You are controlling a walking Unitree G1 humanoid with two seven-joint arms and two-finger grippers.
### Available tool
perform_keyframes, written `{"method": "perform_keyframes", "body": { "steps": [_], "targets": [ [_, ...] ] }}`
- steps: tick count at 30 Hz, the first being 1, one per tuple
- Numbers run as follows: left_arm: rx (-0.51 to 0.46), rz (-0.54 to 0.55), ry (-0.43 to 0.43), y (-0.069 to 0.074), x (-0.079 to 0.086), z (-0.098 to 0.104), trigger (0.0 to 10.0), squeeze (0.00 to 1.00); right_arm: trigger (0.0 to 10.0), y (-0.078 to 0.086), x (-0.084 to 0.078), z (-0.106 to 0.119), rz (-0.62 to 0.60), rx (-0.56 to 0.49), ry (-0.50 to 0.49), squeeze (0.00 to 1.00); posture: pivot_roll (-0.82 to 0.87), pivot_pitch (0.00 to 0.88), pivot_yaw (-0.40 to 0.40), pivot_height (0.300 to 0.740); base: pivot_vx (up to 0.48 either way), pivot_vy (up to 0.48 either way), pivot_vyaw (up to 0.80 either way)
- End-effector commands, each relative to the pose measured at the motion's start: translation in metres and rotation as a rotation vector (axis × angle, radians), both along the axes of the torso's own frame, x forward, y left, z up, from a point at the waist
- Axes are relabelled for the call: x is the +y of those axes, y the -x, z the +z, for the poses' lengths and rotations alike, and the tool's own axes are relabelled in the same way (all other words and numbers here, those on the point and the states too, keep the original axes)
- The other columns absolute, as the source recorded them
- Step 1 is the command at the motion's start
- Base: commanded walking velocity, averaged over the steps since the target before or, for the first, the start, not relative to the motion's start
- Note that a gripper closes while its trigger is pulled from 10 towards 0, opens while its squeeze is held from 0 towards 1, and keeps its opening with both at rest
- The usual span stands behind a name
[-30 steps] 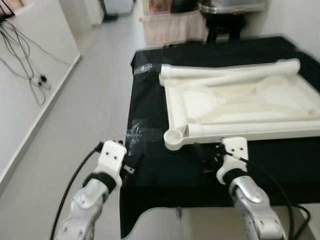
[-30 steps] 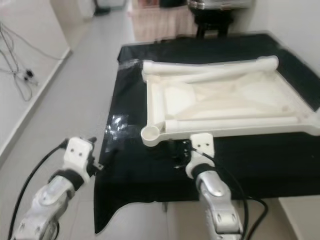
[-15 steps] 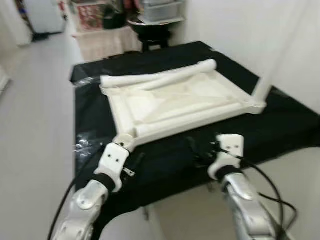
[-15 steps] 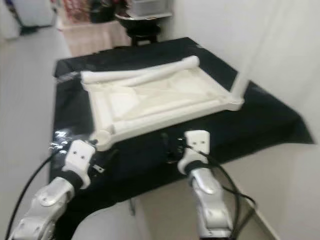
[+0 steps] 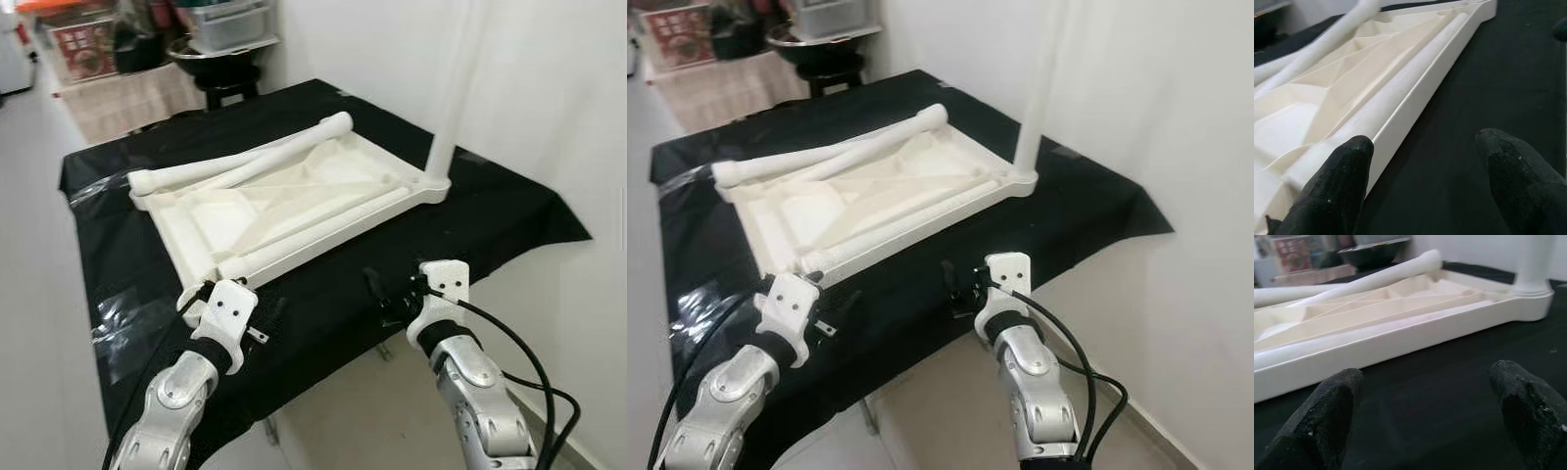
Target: Building children table
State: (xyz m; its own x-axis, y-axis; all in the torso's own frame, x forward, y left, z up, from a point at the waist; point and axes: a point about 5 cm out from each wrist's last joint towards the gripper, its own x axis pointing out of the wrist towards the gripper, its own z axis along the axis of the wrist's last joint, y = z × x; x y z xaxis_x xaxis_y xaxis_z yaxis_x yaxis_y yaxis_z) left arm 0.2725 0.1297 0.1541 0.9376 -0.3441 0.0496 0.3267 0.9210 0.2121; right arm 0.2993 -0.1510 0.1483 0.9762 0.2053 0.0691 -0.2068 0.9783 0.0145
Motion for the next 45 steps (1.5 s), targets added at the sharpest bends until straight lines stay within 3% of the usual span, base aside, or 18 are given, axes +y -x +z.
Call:
{"method": "perform_keyframes", "body": {
  "steps": [1, 6, 8, 15, 21, 22, 25, 27, 28, 29, 31, 34, 37, 45],
  "targets": [
    [0.006, 0.029, 0.023, -0.004, 0.007, 0.004, 10.0, 0.0, 10.0, -0.001, 0.003, -0.001, 0.01, -0.003, -0.022, 0.0, -0.05, 0.106, 0.062, 0.74, 0.0, 0.0, -0.8],
    [-0.024, 0.034, 0.038, -0.008, 0.008, 0.017, 10.0, 0.0, 10.0, -0.001, 0.003, -0.001, 0.015, -0.006, -0.022, 0.0, -0.05, 0.107, 0.059, 0.74, 0.0, 0.0, -0.8],
    [-0.062, 0.058, 0.039, -0.013, 0.012, 0.03, 10.0, 0.0, 10.0, -0.003, 0.004, -0.001, 0.021, -0.015, -0.025, 0.0, -0.04, 0.105, 0.061, 0.74, 0.0, 0.0, 0.0],
    [-0.02, 0.144, 0.048, -0.015, 0.019, 0.03, 10.0, 0.0, 10.0, -0.005, 0.002, 0.0, 0.018, -0.019, -0.018, 0.0, -0.04, 0.104, 0.061, 0.74, 0.0, 0.0, 0.0],
    [0.098, 0.238, 0.114, -0.017, 0.023, 0.02, 10.0, 0.0, 10.0, -0.008, 0.003, 0.0, 0.03, -0.019, 0.01, 0.0, -0.04, 0.105, 0.059, 0.74, 0.0, 0.0, 0.0],
    [0.206, 0.251, 0.205, -0.02, 0.02, 0.014, 10.0, 0.0, 10.0, -0.01, 0.007, 0.0, 0.056, -0.014, 0.036, 0.0, -0.04, 0.104, 0.056, 0.74, 0.0, 0.0, 0.0],
    [0.253, 0.24, 0.258, -0.022, 0.018, 0.012, 10.0, 0.0, 10.0, -0.01, 0.008, -0.001, 0.064, -0.012, 0.044, 0.0, -0.04, 0.104, 0.056, 0.74, 0.0, 0.0, 0.0],
    [0.346, 0.201, 0.378, -0.024, 0.013, 0.01, 10.0, 0.0, 10.0, -0.01, 0.009, -0.002, 0.069, -0.009, 0.05, 0.0, -0.04, 0.101, 0.053, 0.74, 0.0, 0.0, 0.0],
    [0.346, 0.201, 0.378, -0.024, 0.013, 0.01, 10.0, 0.0, 10.0, -0.01, 0.009, -0.002, 0.069, -0.009, 0.05, 0.0, -0.04, 0.101, 0.053, 0.74, 0.0, 0.0, 0.0],
    [0.451, 0.138, 0.502, -0.026, 0.006, 0.005, 10.0, 0.0, 10.0, -0.01, 0.009, -0.003, 0.072, -0.006, 0.053, 0.0, -0.04, 0.097, 0.052, 0.74, 0.0, 0.0, 0.0],
    [0.485, 0.12, 0.542, -0.027, 0.003, 0.003, 10.0, 0.0, 10.0, -0.01, 0.009, -0.003, 0.072, -0.005, 0.054, 0.0, -0.04, 0.097, 0.052, 0.74, 0.0, 0.0, 0.0],
    [0.53, 0.112, 0.567, -0.027, 0.002, 0.0, 10.0, 0.0, 10.0, -0.01, 0.009, -0.004, 0.074, -0.004, 0.056, 0.0, -0.05, 0.094, 0.054, 0.74, 0.0, 0.0, 0.0],
    [0.643, 0.13, 0.591, -0.027, 0.002, -0.008, 10.0, 0.0, 10.0, -0.01, 0.009, -0.005, 0.076, -0.004, 0.061, 0.0, -0.05, 0.092, 0.056, 0.74, 0.0, 0.0, 0.0],
    [0.676, 0.062, 0.641, -0.03, -0.003, -0.003, 10.0, 0.0, 10.0, -0.009, 0.009, -0.006, 0.075, -0.004, 0.064, 0.0, -0.06, 0.09, 0.057, 0.74, 0.0, 0.0, 0.0]
  ]
}}
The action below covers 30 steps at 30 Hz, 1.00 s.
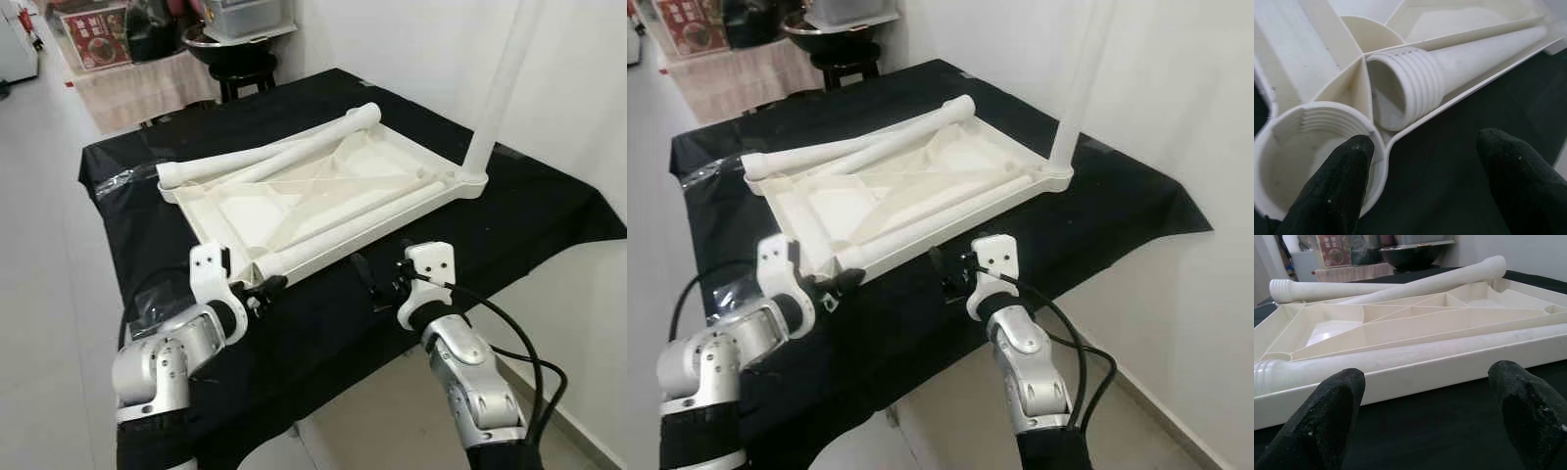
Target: Building children table
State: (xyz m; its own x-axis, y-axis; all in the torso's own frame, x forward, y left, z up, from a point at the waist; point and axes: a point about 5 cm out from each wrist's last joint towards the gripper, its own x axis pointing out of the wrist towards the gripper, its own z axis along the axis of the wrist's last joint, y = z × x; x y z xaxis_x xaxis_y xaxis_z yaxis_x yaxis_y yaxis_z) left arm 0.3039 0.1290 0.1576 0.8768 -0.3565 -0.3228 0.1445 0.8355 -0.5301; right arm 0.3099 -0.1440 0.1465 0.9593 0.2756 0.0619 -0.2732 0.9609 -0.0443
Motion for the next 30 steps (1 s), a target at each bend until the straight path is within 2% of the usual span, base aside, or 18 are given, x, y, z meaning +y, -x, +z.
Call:
{"method": "perform_keyframes", "body": {
  "steps": [1, 5, 7, 8, 14, 19, 25, 30],
  "targets": [
    [0.028, -0.039, 0.058, -0.001, -0.002, -0.003, 10.0, 0.0, 10.0, 0.002, 0.002, -0.004, 0.005, 0.003, 0.005, 0.0, -0.06, 0.091, 0.057, 0.74, 0.0, 0.0, 0.0],
    [0.009, -0.025, 0.112, -0.012, 0.003, 0.003, 10.0, 0.0, 10.0, 0.002, 0.003, -0.004, 0.004, 0.002, 0.002, 0.0, -0.06, 0.094, 0.059, 0.74, 0.0, 0.0, 0.0],
    [0.009, -0.025, 0.115, -0.013, 0.003, 0.003, 10.0, 0.0, 10.0, 0.002, 0.003, -0.004, 0.004, 0.002, 0.002, 0.0, -0.06, 0.094, 0.059, 0.74, 0.0, 0.0, 0.0],
    [-0.01, -0.015, 0.122, -0.018, 0.006, 0.01, 10.0, 0.0, 10.0, 0.002, 0.003, -0.004, 0.003, 0.001, 0.0, 0.0, -0.06, 0.097, 0.059, 0.74, 0.0, 0.0, 0.0],
    [-0.06, 0.008, 0.066, -0.023, 0.011, 0.025, 10.0, 0.0, 10.0, 0.002, 0.003, -0.004, 0.0, 0.004, -0.009, 0.0, -0.06, 0.101, 0.064, 0.74, 0.0, 0.0, 0.0],
    [-0.057, 0.021, -0.012, -0.021, 0.013, 0.027, 10.0, 0.0, 10.0, 0.002, 0.002, -0.003, 0.0, 0.005, -0.013, 0.0, -0.06, 0.109, 0.065, 0.74, 0.0, 0.0, 0.0],
    [-0.05, 0.005, 0.036, -0.023, 0.008, 0.029, 10.0, 0.0, 10.0, 0.002, 0.003, -0.003, 0.001, 0.008, -0.016, 0.0, -0.06, 0.11, 0.063, 0.74, 0.0, 0.0, 0.0],
    [-0.014, -0.036, 0.059, -0.025, 0.001, 0.02, 10.0, 0.0, 10.0, 0.002, 0.003, -0.003, 0.001, 0.008, -0.016, 0.0, -0.07, 0.113, 0.066, 0.74, 0.0, 0.0, 0.0]
  ]
}}
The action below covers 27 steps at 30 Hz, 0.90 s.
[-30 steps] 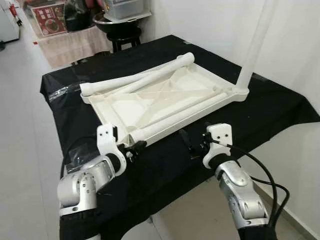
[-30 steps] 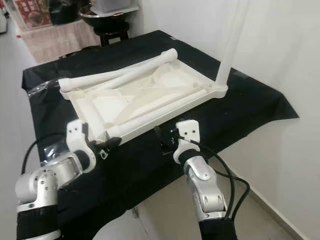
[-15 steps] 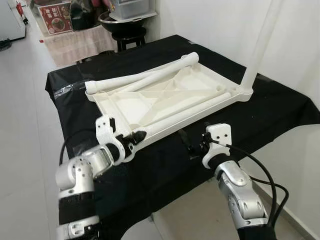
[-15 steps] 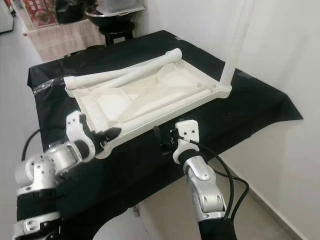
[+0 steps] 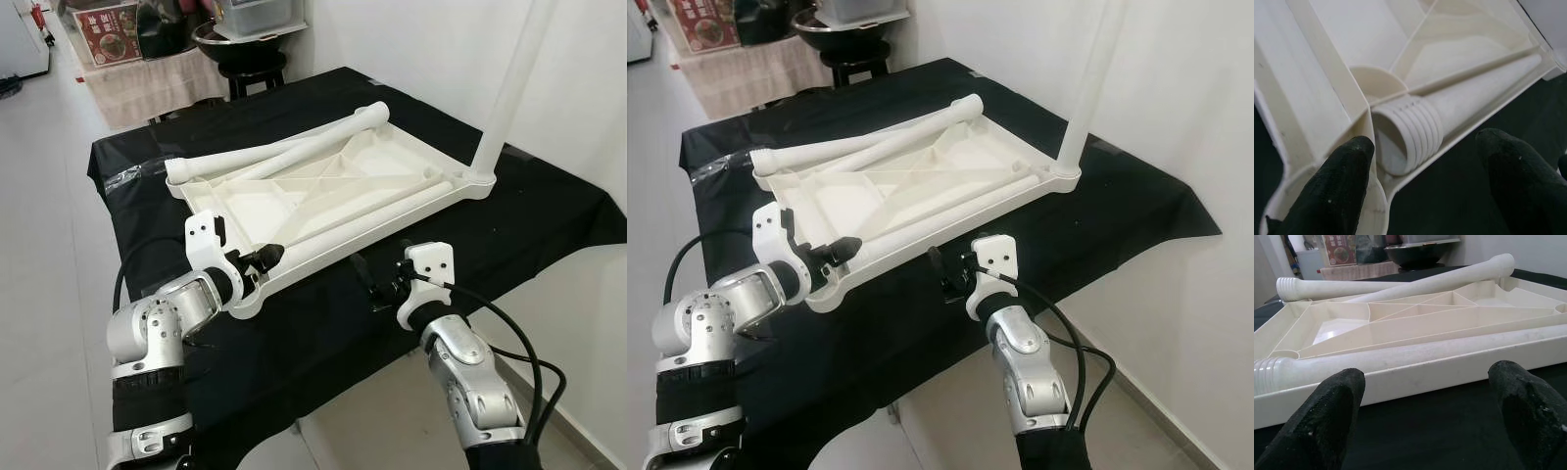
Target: Building children table
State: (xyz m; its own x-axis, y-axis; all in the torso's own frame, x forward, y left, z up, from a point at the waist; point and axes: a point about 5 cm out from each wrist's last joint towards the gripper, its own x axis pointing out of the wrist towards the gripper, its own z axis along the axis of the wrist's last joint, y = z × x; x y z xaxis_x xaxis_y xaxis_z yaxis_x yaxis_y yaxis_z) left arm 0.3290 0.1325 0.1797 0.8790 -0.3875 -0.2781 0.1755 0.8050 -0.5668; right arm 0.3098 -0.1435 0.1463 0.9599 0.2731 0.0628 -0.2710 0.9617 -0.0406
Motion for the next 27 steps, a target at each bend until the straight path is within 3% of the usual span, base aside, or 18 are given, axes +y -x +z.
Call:
{"method": "perform_keyframes", "body": {
  "steps": [1, 8, 16, 22, 27],
  "targets": [
    [0.036, -0.042, 0.036, -0.001, -0.005, -0.007, 10.0, 0.0, 10.0, 0.002, 0.002, -0.003, 0.002, 0.009, -0.015, 0.0, -0.07, 0.113, 0.066, 0.74, 0.0, 0.0, 0.0],
    [0.062, -0.096, 0.068, -0.005, -0.014, -0.011, 10.0, 0.0, 10.0, 0.003, 0.002, -0.002, 0.001, 0.008, -0.015, 0.0, -0.08, 0.119, 0.065, 0.74, 0.0, 0.0, 0.0],
    [0.015, -0.167, 0.11, -0.014, -0.024, 0.001, 10.0, 0.0, 10.0, 0.005, 0.002, -0.002, 0.003, 0.009, -0.014, 0.0, -0.1, 0.131, 0.07, 0.74, 0.0, 0.0, 0.0],
    [-0.001, -0.18, 0.129, -0.018, -0.025, 0.004, 10.0, 0.0, 10.0, 0.006, 0.002, -0.002, 0.003, 0.009, -0.016, 0.0, -0.1, 0.136, 0.07, 0.74, 0.0, 0.0, 0.0],
    [-0.007, -0.188, 0.197, -0.025, -0.017, 0.002, 10.0, 0.0, 10.0, 0.007, 0.002, -0.002, 0.004, 0.011, -0.019, 0.0, -0.11, 0.14, 0.07, 0.74, 0.0, 0.0, 0.0]
  ]
}}
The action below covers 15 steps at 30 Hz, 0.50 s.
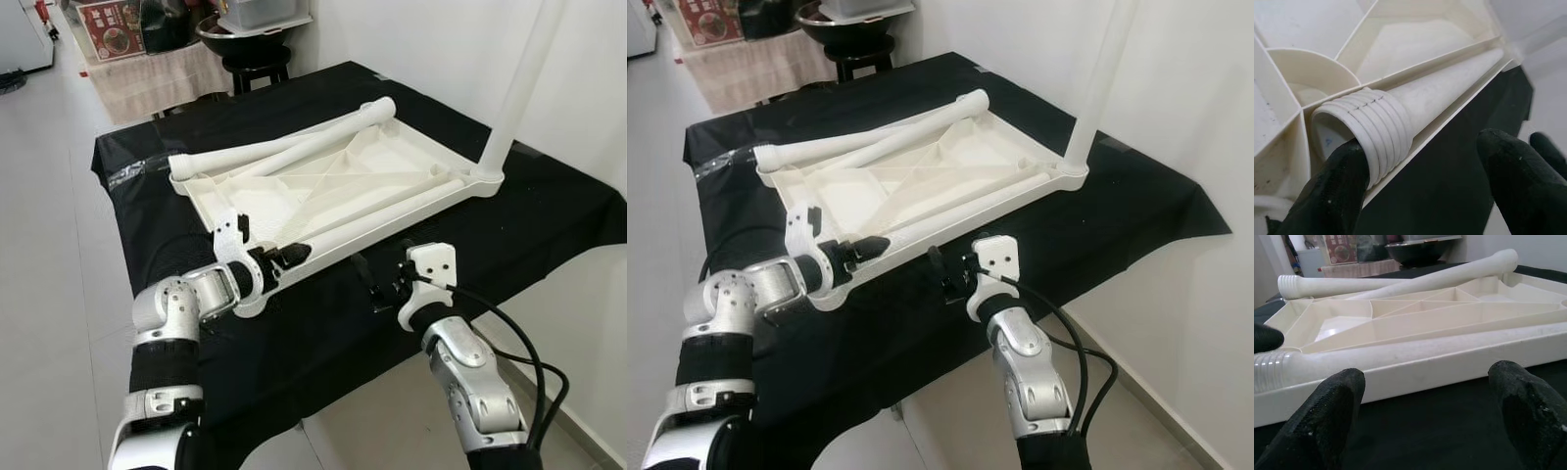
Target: Building children table
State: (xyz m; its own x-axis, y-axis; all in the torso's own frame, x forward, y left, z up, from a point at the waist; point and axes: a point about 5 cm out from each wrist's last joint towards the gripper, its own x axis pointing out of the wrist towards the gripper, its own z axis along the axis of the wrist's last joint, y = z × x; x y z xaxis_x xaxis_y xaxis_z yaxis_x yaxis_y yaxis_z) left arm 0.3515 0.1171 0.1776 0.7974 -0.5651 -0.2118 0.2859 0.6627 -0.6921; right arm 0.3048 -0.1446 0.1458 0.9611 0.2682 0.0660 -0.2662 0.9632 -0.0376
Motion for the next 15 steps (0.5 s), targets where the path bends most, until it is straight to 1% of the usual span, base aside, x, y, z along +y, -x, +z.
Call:
{"method": "perform_keyframes", "body": {
  "steps": [1, 2, 3, 5, 7, 8, 9, 11, 13, 14, 15],
  "targets": [
    [-0.022, -0.023, 0.034, -0.002, -0.002, 0.004, 10.0, 0.0, 10.0, 0.002, 0.003, -0.001, 0.009, 0.013, -0.015, 0.0, -0.11, 0.14, 0.07, 0.74, 0.0, 0.0, 0.0],
    [-0.023, -0.028, 0.063, -0.003, 0.0, 0.002, 10.0, 0.0, 10.0, 0.002, 0.003, -0.001, 0.009, 0.014, -0.016, 0.0, -0.11, 0.14, 0.071, 0.74, 0.0, 0.0, 0.0],
    [-0.023, -0.028, 0.063, -0.003, 0.0, 0.002, 10.0, 0.0, 10.0, 0.002, 0.003, -0.001, 0.009, 0.014, -0.016, 0.0, -0.11, 0.14, 0.071, 0.74, 0.0, 0.0, 0.0],
    [-0.036, -0.059, 0.131, -0.001, 0.002, -0.003, 10.0, 0.0, 10.0, 0.002, 0.003, -0.001, 0.01, 0.014, -0.016, 0.0, -0.11, 0.141, 0.07, 0.74, 0.0, 0.0, 0.0],
    [-0.036, -0.059, 0.131, -0.001, 0.002, -0.003, 10.0, 0.0, 10.0, 0.002, 0.003, -0.001, 0.01, 0.014, -0.016, 0.0, -0.11, 0.141, 0.07, 0.74, 0.0, 0.0, 0.0],
    [-0.049, -0.082, 0.164, 0.002, 0.003, -0.005, 10.0, 0.0, 10.0, 0.003, 0.003, -0.001, 0.01, 0.014, -0.015, 0.0, -0.12, 0.141, 0.068, 0.74, 0.0, 0.0, 0.0],
    [-0.049, -0.082, 0.164, 0.002, 0.003, -0.005, 10.0, 0.0, 10.0, 0.003, 0.003, -0.001, 0.01, 0.014, -0.015, 0.0, -0.12, 0.141, 0.068, 0.74, 0.0, 0.0, 0.0],
    [-0.056, -0.121, 0.224, 0.007, 0.003, -0.011, 10.0, 0.0, 10.0, 0.003, 0.002, -0.001, 0.01, 0.015, -0.014, 0.0, -0.13, 0.142, 0.066, 0.74, 0.0, 0.0, 0.0],
    [-0.056, -0.121, 0.224, 0.007, 0.003, -0.011, 10.0, 0.0, 10.0, 0.003, 0.002, -0.001, 0.01, 0.015, -0.014, 0.0, -0.13, 0.142, 0.066, 0.74, 0.0, 0.0, 0.0],
    [-0.053, -0.132, 0.239, 0.009, 0.002, -0.014, 10.0, 0.0, 10.0, 0.003, 0.002, -0.001, 0.01, 0.016, -0.013, 0.0, -0.13, 0.142, 0.065, 0.74, 0.0, 0.0, 0.0],
    [-0.05, -0.14, 0.262, 0.01, 0.001, -0.015, 0.0, 0.0, 10.0, 0.003, 0.002, -0.001, 0.011, 0.016, -0.011, 0.0, -0.13, 0.14, 0.064, 0.74, 0.0, 0.0, 0.0]
  ]
}}
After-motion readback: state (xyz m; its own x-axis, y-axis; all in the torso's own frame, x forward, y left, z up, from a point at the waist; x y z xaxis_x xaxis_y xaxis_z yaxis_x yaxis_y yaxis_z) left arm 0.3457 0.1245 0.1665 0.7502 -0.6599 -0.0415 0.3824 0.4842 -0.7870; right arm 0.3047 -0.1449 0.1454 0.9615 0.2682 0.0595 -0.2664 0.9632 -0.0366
